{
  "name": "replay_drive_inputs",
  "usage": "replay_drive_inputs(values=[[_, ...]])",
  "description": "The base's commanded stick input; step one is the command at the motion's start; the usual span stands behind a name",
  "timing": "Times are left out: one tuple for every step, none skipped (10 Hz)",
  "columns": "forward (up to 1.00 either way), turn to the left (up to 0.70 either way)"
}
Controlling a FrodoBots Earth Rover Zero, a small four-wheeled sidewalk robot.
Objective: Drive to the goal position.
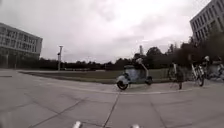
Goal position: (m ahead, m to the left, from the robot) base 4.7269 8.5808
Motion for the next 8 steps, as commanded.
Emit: replay_drive_inputs(values=[[0.7,0.35],[0.7,0.35],[0.7,0.35],[0.7,0.35],[0.7,0.35],[0.7,0.35],[0.7,0.35],[0.7,0.33]])
